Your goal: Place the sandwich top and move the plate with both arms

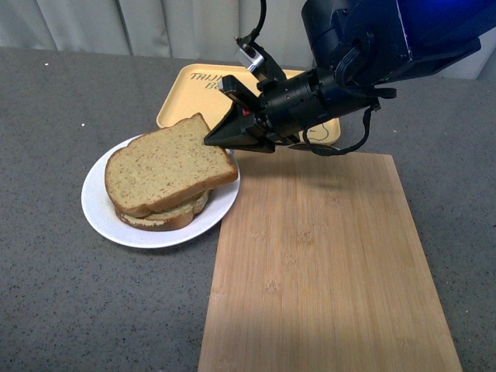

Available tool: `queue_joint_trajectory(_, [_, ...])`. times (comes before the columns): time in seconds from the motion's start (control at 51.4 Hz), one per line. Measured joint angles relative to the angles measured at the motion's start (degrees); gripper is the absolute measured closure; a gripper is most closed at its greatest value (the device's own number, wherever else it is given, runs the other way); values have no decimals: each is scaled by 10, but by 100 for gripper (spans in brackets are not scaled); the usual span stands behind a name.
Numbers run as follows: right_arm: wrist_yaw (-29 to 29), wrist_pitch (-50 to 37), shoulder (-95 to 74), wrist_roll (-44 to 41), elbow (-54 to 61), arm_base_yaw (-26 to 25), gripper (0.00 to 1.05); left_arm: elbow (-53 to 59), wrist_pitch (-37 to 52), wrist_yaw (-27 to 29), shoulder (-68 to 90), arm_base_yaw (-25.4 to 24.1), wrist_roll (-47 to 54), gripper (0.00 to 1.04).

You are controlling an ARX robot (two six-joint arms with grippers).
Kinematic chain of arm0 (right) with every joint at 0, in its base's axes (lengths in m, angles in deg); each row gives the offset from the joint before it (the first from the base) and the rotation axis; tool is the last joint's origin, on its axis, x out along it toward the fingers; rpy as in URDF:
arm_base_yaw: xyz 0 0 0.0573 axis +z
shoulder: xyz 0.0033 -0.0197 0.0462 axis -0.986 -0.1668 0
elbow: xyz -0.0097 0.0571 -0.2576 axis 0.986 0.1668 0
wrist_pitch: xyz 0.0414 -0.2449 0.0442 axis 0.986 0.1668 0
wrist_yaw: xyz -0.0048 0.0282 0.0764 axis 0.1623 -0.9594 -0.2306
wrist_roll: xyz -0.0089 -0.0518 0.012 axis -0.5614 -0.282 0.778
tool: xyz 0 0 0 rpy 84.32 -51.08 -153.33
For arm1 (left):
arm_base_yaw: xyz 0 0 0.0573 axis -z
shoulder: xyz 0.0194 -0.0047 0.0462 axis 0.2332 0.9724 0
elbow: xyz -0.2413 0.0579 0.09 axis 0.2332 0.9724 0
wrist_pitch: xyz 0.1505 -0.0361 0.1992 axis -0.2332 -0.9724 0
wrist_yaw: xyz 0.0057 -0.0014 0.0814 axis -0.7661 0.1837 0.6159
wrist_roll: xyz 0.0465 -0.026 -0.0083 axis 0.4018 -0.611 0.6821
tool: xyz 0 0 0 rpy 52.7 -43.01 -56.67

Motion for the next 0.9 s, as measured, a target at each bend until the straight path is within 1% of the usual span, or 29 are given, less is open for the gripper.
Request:
queue_joint_trajectory(0.058, [8,-8,1,-4,4,-1,89,0,0,0,0,0,0,7])
queue_joint_trajectory(0.078, [15,-22,5,-4,13,-2,83,0,0,0,0,0,0,7])
queue_joint_trajectory(0.117, [29,-45,12,-3,29,-3,76,0,0,0,0,0,0,7])
queue_joint_trajectory(0.136, [31,-50,14,-3,33,-3,75,0,0,0,0,0,0,7])
queue_joint_trajectory(0.214, [57,-75,42,-3,72,-8,60,0,0,0,0,0,0,7])
queue_joint_trajectory(0.234, [59,-76,45,-3,76,-9,58,0,0,0,0,0,0,7])
queue_joint_trajectory(0.273, [67,-81,57,-4,86,-11,51,0,0,0,0,0,0,7])
queue_joint_trajectory(0.292, [86,-94,58,-7,91,-9,51,0,0,0,0,0,0,7])
queue_joint_trajectory(0.312, [140,-146,65,-15,111,-6,53,0,0,0,0,0,0,7])
queue_joint_trajectory(0.351, [291,-271,80,-46,160,0,60,0,0,0,0,0,0,7])
queue_joint_trajectory(0.37, [330,-301,83,-53,173,0,62,0,0,0,0,0,0,7])
queue_joint_trajectory(0.389, [401,-365,91,-71,204,2,65,0,0,-2,0,0,0,7])
queue_joint_trajectory(0.428, [508,-487,107,-89,268,1,72,0,0,-1,0,0,0,7])
queue_joint_trajectory(0.448, [532,-516,111,-95,283,0,74,0,0,-1,0,0,0,7])
queue_joint_trajectory(0.467, [577,-574,119,-101,314,-2,78,0,0,0,0,0,0,7])
queue_joint_trajectory(0.487, [597,-599,124,-104,329,-3,79,0,0,0,0,0,0,7])
queue_joint_trajectory(0.506, [631,-642,135,-109,356,-7,83,0,0,0,0,0,0,7])
queue_joint_trajectory(0.526, [650,-678,147,-113,382,-12,86,0,0,0,0,0,0,7])
queue_joint_trajectory(0.545, [666,-694,155,-115,395,-14,88,0,0,0,0,0,0,7])
queue_joint_trajectory(0.584, [683,-747,187,-121,442,-26,95,0,0,0,0,0,0,7])
queue_joint_trajectory(0.643, [679,-785,230,-126,490,-40,104,0,0,0,0,0,0,7])
queue_joint_trajectory(0.74, [664,-811,295,-132,568,-64,104,0,0,0,0,0,0,7])
queue_joint_trajectory(0.896, [636,-820,365,-134,675,-89,104,0,0,0,0,0,0,7])
